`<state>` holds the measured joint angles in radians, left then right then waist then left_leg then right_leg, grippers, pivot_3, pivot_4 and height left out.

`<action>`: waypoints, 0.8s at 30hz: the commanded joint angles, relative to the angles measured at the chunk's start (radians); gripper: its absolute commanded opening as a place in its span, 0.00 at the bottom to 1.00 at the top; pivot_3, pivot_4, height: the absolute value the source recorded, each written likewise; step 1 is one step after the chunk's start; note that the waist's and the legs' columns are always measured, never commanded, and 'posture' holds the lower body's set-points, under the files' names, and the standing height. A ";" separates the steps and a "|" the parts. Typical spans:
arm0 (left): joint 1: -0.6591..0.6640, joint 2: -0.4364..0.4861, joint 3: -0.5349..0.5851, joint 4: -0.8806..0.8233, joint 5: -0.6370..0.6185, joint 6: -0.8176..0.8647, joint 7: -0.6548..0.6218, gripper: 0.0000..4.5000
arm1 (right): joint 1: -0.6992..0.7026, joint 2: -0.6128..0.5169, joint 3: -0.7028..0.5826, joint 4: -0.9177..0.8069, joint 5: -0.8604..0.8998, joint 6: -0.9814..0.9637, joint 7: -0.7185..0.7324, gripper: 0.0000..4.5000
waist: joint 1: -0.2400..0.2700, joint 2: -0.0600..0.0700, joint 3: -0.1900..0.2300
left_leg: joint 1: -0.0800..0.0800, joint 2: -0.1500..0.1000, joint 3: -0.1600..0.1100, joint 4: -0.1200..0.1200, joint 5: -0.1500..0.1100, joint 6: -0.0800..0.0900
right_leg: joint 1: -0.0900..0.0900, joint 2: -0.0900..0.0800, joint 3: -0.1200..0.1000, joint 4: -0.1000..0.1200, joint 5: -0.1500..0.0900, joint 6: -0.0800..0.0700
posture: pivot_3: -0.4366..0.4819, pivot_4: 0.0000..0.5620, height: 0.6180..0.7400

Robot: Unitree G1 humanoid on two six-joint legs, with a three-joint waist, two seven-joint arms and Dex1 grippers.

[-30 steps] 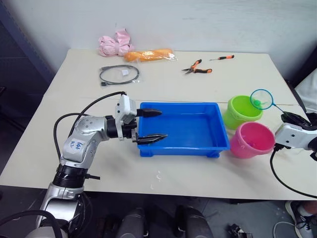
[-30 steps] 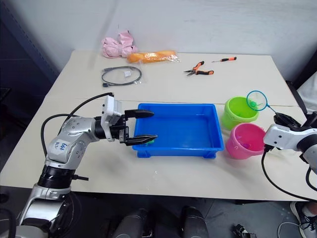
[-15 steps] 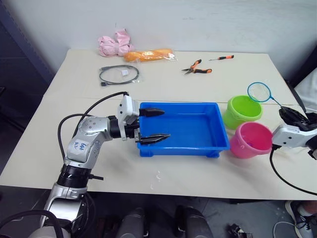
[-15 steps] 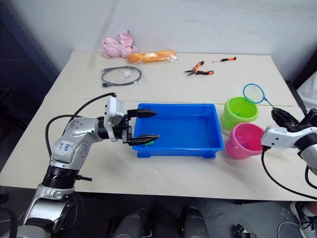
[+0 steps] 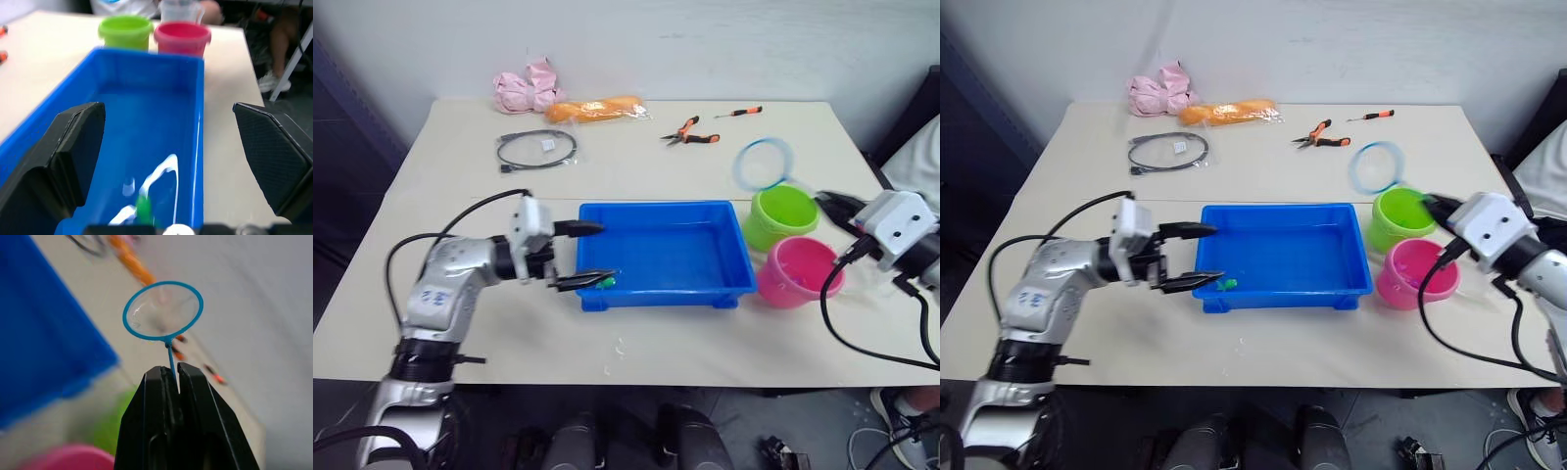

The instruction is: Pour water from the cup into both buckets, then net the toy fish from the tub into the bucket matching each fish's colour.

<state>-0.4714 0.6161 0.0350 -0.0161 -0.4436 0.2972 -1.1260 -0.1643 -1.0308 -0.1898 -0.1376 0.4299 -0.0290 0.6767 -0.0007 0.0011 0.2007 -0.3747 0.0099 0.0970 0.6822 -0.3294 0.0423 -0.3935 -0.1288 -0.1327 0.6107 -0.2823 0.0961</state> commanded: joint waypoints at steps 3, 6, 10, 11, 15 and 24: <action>0.037 0.109 0.054 0.001 0.000 -0.060 -0.076 0.99 | -0.121 -0.029 0.140 -0.167 0.126 0.386 0.114 0.00 | 0.008 0.000 0.000 | 0.000 -0.001 -0.001 0.001 -0.001 0.002 | 0.001 -0.003 0.000 -0.004 0.000 -0.001 | 0.48 0.27 1.00; 0.047 0.144 0.055 -0.005 -0.003 -0.050 -0.089 0.99 | -0.182 -0.027 0.229 -0.171 0.082 0.482 0.167 0.00 | 0.018 0.000 0.000 | -0.001 -0.001 -0.002 0.001 -0.003 0.002 | 0.000 -0.004 0.000 -0.005 0.000 -0.001 | 0.48 0.27 1.00; 0.040 0.164 0.044 -0.015 0.009 -0.031 -0.071 0.99 | -0.330 0.042 0.402 -0.086 -0.082 0.492 0.216 0.00 | 0.013 0.000 0.000 | -0.002 -0.002 0.000 0.001 -0.003 0.002 | -0.002 -0.003 0.000 -0.004 0.000 -0.001 | 0.48 0.27 1.00; 0.038 0.167 0.040 -0.016 0.016 -0.034 -0.067 0.99 | -0.355 0.055 0.425 -0.066 -0.108 0.486 0.234 0.00 | 0.012 0.000 0.000 | -0.003 -0.002 0.000 0.001 -0.003 0.002 | -0.002 -0.003 0.000 -0.003 0.000 -0.001 | 0.48 0.27 1.00; 0.051 0.171 0.038 -0.033 0.025 -0.029 -0.057 0.99 | -0.452 0.122 0.539 0.021 -0.207 0.453 0.339 0.00 | 0.006 0.000 0.000 | -0.003 -0.002 0.001 0.001 -0.003 0.002 | -0.003 -0.002 0.000 -0.001 0.000 -0.001 | 0.48 0.27 1.00; 0.049 0.161 0.028 -0.039 0.033 -0.027 -0.037 0.99 | -0.551 0.290 0.578 0.072 -0.218 0.576 0.417 0.00 | -0.005 0.000 0.000 | -0.003 -0.002 0.002 0.001 -0.003 0.001 | -0.004 -0.001 -0.001 0.000 0.000 -0.001 | 0.48 0.27 1.00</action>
<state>-0.4172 0.7701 0.0578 -0.0299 -0.4180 0.2776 -1.1688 -0.6942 -0.7495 0.3974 -0.0486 0.1959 0.5276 1.0803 -0.0054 0.0010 0.2007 -0.3780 0.0087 0.0989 0.6831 -0.3320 0.0434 -0.3976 -0.1296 -0.1334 0.6114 -0.2819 0.0951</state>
